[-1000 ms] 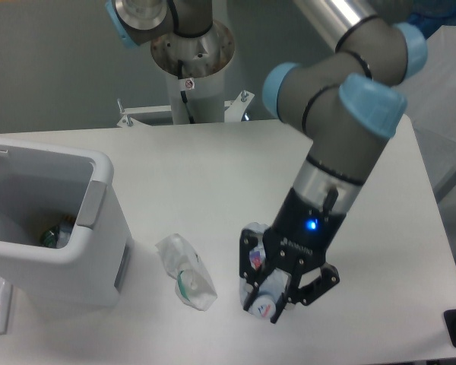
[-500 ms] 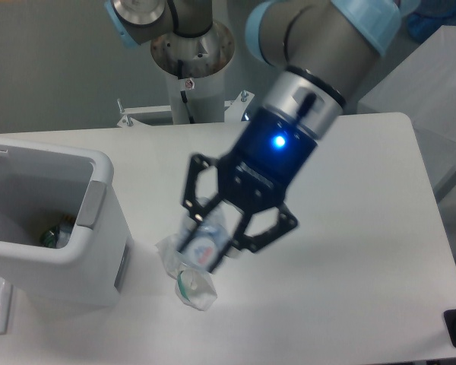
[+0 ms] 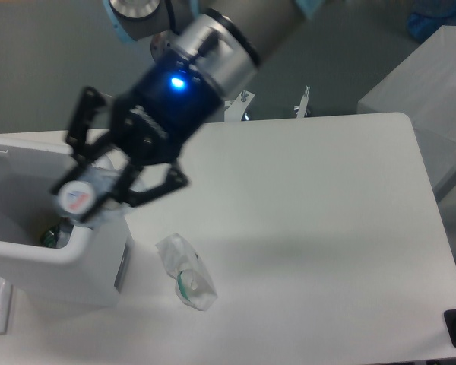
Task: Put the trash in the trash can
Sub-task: 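Lower the bottle into the bin and open the gripper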
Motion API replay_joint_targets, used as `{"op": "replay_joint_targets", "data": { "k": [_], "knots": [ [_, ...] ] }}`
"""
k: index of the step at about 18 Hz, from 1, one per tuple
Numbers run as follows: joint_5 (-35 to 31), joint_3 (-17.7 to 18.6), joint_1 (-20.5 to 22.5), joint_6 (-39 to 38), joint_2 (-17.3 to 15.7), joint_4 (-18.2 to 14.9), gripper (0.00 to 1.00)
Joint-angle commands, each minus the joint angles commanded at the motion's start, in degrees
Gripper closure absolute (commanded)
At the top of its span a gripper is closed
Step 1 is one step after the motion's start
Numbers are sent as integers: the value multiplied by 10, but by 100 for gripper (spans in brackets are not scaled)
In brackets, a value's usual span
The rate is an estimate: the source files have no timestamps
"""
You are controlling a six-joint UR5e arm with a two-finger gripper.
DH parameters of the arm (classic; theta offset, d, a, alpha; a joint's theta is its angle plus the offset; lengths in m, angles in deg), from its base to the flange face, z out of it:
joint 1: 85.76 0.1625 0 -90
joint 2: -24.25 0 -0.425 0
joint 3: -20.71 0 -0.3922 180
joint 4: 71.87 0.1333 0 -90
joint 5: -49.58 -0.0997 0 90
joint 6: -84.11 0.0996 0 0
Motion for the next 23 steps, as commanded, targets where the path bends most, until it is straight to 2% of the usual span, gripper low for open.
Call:
{"op": "replay_joint_targets", "data": {
  "k": [7,11,17,21,22,23],
  "knots": [
    [-4,25,-51,0,4,8,66],
    [-6,60,-56,4,5,10,66],
    [-7,114,-56,10,20,63,63],
    [-7,121,-57,22,24,63,46],
    [-8,125,-56,23,23,63,38],
    [-7,131,-56,25,20,64,16]
  ]
}}
